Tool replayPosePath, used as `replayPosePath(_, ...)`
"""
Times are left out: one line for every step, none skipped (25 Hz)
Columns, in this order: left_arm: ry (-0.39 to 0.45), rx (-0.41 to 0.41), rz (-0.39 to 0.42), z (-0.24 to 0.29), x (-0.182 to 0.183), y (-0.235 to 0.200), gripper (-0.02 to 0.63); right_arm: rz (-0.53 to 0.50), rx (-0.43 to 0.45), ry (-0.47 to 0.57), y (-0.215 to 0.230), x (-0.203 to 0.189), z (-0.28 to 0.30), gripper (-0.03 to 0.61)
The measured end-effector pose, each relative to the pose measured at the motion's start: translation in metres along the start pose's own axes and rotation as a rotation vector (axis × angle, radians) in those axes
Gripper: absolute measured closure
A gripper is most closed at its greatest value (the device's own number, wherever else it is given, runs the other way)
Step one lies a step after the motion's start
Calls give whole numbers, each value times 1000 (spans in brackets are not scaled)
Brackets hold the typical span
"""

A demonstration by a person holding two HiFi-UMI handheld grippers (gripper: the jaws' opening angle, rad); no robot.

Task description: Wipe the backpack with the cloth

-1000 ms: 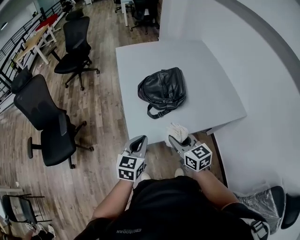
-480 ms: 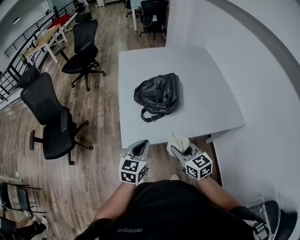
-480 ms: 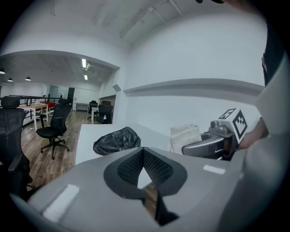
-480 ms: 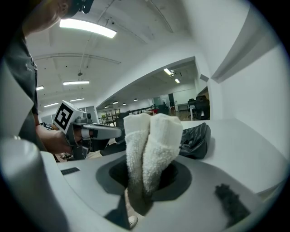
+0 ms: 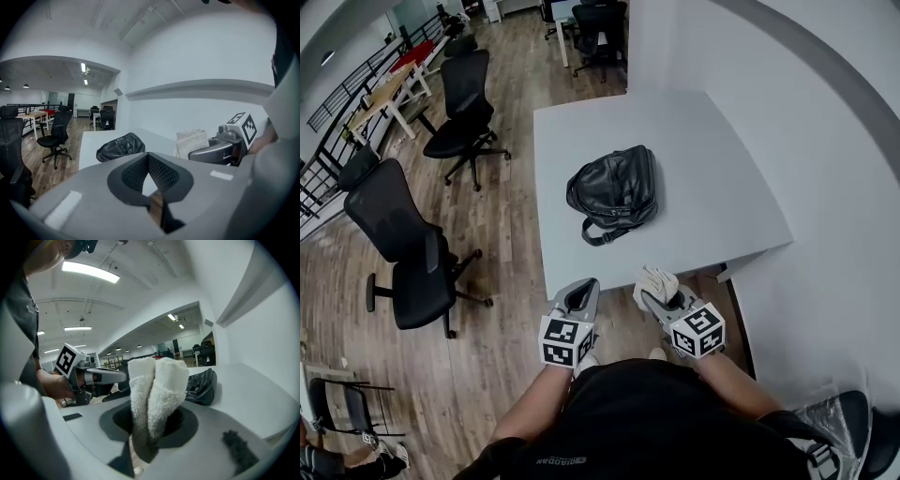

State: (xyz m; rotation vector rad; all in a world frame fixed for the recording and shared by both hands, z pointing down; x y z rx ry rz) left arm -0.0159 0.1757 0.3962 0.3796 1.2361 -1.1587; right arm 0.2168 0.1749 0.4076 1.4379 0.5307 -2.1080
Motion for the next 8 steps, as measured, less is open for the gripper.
replayPosePath(2, 1, -2, -1, 0, -2, 607, 2, -3, 4, -1, 1, 1, 474)
replayPosePath(2, 1, -3, -3, -1, -4, 607, 4, -5, 6, -3, 1, 2, 474)
replayPosePath(0, 2, -3, -4, -2, -5, 607, 4, -7, 6, -4, 1, 2, 474)
replayPosePath(-2, 2, -3, -5, -3, -5, 607, 4, -7, 6, -6, 1, 2, 474)
replayPosePath(-3, 2, -2, -6, -4, -6, 607, 4, -6, 7, -8, 1, 2, 474)
replayPosePath(-3, 2, -2, -8, -4, -6, 607, 5, -6, 7, -9, 1, 2, 474)
replayPosePath(-3, 1, -2, -9, -4, -7, 607, 6, -6, 8, -11, 2, 2, 474)
replayPosePath(-2, 0, -1, -11, -4, -7, 607, 8, -6, 9, -13, 2, 2, 474)
Point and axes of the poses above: the fingertips, and each gripper's own axes: z forward along the fingers, y to its right, x out of its top, the point moved 10 cm from there along -z, backward along the fingers, and after that the axes turned 13 degrees about -z, right-handed, at the moved point
